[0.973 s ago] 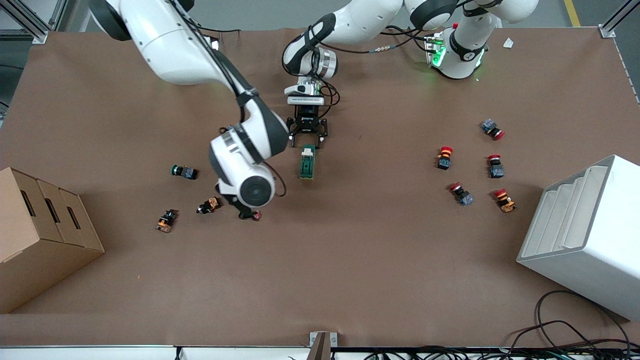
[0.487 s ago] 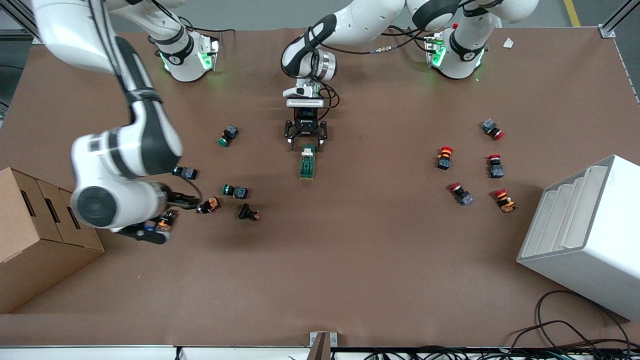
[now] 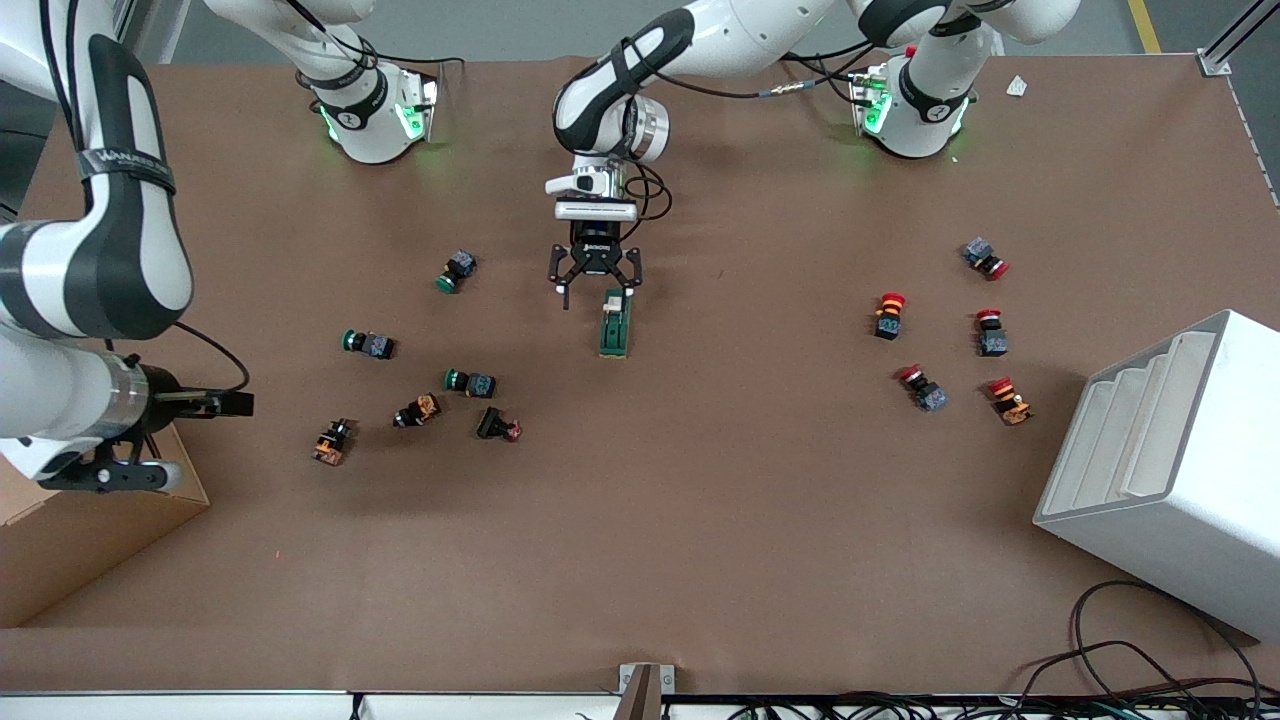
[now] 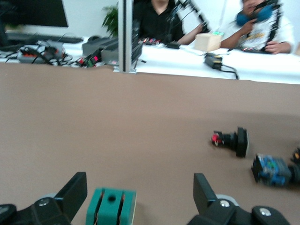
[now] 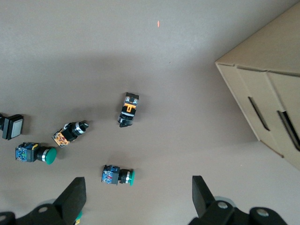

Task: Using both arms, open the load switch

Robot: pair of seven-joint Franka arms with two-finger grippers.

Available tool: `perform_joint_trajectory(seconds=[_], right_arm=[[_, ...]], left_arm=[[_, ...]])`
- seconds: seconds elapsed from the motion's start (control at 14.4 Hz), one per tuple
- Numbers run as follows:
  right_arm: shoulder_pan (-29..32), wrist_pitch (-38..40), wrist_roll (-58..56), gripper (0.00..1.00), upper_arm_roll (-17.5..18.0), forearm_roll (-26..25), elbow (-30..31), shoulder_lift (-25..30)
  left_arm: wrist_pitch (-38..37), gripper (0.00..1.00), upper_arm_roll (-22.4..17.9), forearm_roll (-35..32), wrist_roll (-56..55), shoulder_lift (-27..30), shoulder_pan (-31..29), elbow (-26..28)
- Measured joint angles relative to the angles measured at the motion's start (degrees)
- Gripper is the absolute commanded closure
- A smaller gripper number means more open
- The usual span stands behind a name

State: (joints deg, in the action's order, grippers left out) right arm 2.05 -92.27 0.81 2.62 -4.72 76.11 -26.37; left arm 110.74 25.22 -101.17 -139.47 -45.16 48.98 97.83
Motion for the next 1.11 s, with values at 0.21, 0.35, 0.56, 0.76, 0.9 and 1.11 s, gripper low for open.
perform_joint_trajectory(seconds=[0.21, 0.35, 0.56, 0.76, 0.9, 1.11], right_arm=[[0.49, -0.06, -0.79, 0.0, 0.02, 0.0, 0.01, 1.67], [0.48, -0.06, -0.91, 0.0, 0.23, 0.0, 0.02, 2.11], [-0.51, -0.07, -0.93, 0.0, -0.43, 0.0, 0.02, 2.22], [-1.39, -0.02, -0.93, 0.0, -2.07, 0.74, 0.03, 2.58], [-1.29, 0.31, -0.93, 0.0, -2.95, 1.26, 0.04, 3.25], [-1.24, 1.5, -0.93, 0.0, -3.21, 1.41, 0.06, 4.83]], left_arm=[[2.19, 0.0, 3.25, 12.6, 10.88, 3.61, -3.31, -5.68], [2.99, 0.0, 4.82, 20.78, 18.48, 5.93, -5.66, -8.95], [5.06, 0.0, 5.31, 33.8, 32.46, 8.99, -9.47, -13.49], [5.58, 0.0, 5.41, 46.95, 45.5, 11.75, -13.78, -17.58], [5.73, 0.0, 5.48, 54.78, 53.12, 13.98, -17.17, -18.8], [5.76, 0.0, 5.61, 64.49, 62.51, 17.28, -22.18, -19.51]])
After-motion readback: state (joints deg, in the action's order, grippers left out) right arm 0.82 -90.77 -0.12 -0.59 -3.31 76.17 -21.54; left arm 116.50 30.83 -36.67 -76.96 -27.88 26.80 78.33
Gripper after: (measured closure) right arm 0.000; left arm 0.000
